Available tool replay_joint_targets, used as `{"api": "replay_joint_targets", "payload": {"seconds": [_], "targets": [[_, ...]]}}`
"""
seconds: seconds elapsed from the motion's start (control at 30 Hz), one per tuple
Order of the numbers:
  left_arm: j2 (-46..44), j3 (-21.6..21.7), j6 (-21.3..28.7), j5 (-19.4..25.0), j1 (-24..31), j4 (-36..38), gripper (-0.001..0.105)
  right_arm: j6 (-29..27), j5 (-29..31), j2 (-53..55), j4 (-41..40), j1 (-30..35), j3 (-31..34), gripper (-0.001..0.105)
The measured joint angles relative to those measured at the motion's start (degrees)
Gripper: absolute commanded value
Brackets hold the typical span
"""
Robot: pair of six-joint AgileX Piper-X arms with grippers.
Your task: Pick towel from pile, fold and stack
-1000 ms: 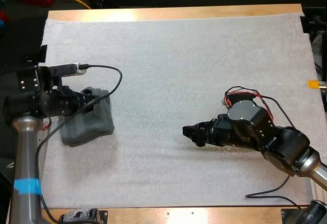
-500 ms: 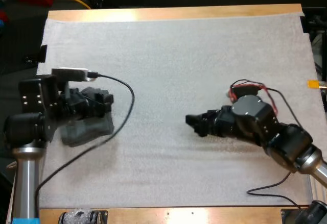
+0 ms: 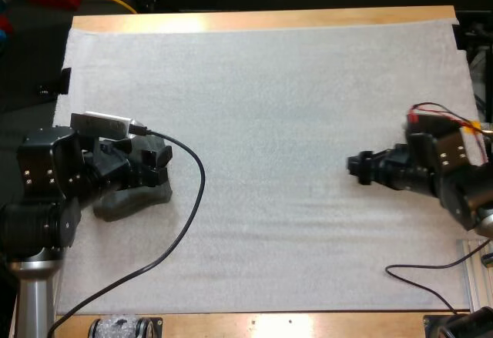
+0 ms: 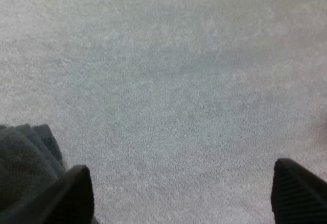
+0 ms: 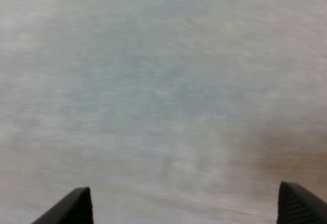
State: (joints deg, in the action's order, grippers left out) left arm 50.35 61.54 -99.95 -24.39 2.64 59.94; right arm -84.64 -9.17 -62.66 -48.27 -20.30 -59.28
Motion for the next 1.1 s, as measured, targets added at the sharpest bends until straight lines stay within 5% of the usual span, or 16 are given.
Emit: {"api": "replay_joint_targets", "payload": {"seconds": [0.53,1.1], "targets": [[-3.82,0.00,1.22,0.44,0.00,1.69,0.070,-7.52,0.55,9.80,-8.52,25.01,0.00,0.070],[-15.30,0.00,3.75,3.64,0.00,3.19,0.070,-19.05,2.83,28.59,-10.74,18.71,0.00,0.070]]}}
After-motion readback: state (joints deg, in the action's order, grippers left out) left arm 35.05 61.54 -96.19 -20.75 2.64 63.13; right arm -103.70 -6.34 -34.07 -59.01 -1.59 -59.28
